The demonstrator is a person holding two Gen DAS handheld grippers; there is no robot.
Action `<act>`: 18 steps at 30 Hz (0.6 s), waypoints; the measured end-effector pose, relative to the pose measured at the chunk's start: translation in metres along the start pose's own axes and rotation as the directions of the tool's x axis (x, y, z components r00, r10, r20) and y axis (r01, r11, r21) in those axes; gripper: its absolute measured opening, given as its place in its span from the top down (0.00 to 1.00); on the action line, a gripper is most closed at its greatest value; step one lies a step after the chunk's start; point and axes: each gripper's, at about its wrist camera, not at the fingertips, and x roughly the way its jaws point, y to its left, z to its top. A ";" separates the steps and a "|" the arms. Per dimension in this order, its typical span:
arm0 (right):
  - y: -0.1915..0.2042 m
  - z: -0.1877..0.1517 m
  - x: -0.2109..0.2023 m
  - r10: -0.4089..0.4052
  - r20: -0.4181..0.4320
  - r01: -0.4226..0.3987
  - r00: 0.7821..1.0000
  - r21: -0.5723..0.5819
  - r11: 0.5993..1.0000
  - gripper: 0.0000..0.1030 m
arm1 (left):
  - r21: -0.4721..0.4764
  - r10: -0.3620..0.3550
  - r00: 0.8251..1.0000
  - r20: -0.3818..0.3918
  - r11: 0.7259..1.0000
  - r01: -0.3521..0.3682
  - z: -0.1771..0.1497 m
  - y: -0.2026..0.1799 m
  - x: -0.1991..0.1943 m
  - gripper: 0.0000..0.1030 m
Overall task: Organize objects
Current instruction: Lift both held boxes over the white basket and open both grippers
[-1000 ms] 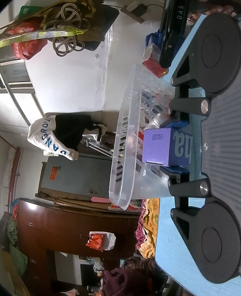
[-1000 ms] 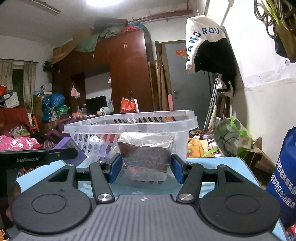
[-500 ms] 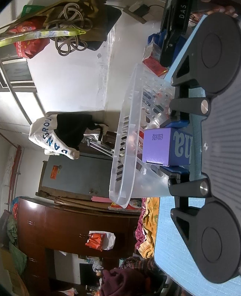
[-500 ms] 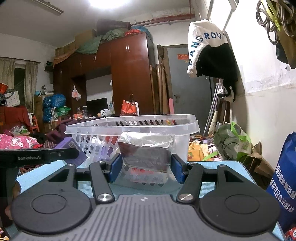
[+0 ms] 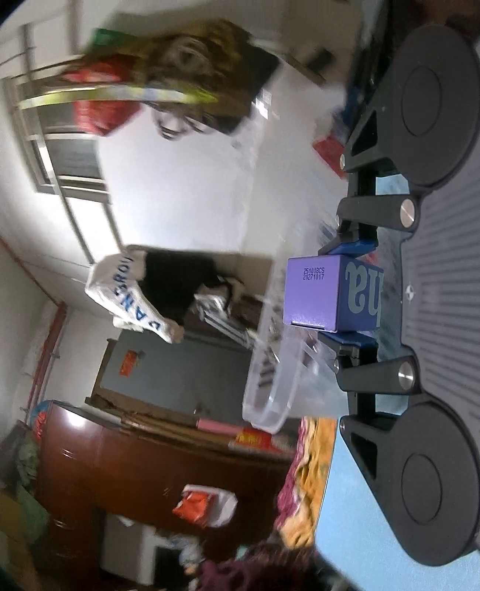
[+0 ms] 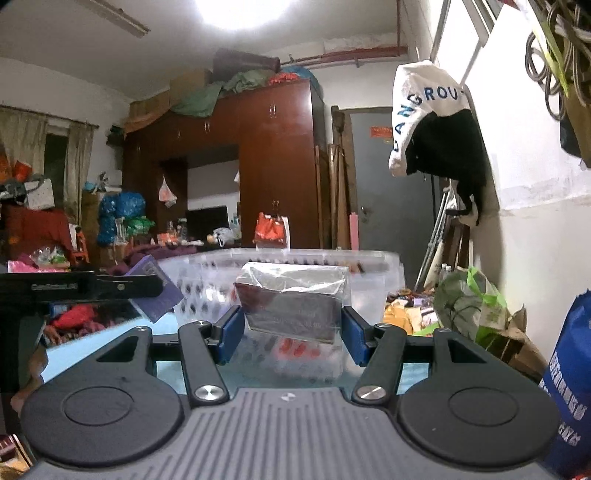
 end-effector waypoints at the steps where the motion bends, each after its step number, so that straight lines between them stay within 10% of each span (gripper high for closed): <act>1: -0.002 0.012 0.001 0.003 0.009 -0.003 1.000 0.008 1.000 0.41 | -0.002 0.002 1.000 0.013 1.000 -0.002 0.007 -0.002 -0.001 0.58; 6: -0.011 0.077 0.050 0.048 -0.064 -0.047 0.997 0.027 0.999 0.41 | 0.037 0.032 0.999 0.004 0.999 -0.032 0.073 -0.017 0.031 0.58; 12: -0.016 0.094 0.137 0.006 -0.223 -0.007 0.975 -0.005 1.000 0.40 | -0.032 0.082 0.980 -0.180 0.995 -0.090 0.104 -0.003 0.111 0.56; 15: -0.011 0.085 0.156 -0.061 -0.265 0.043 0.962 -0.074 0.996 0.15 | -0.040 0.114 0.964 -0.240 0.991 -0.127 0.099 0.005 0.137 0.17; 18: -0.011 0.083 0.143 -0.056 -0.244 0.039 0.968 -0.071 0.997 0.08 | -0.054 0.149 0.957 -0.250 0.984 -0.167 0.093 0.012 0.135 0.15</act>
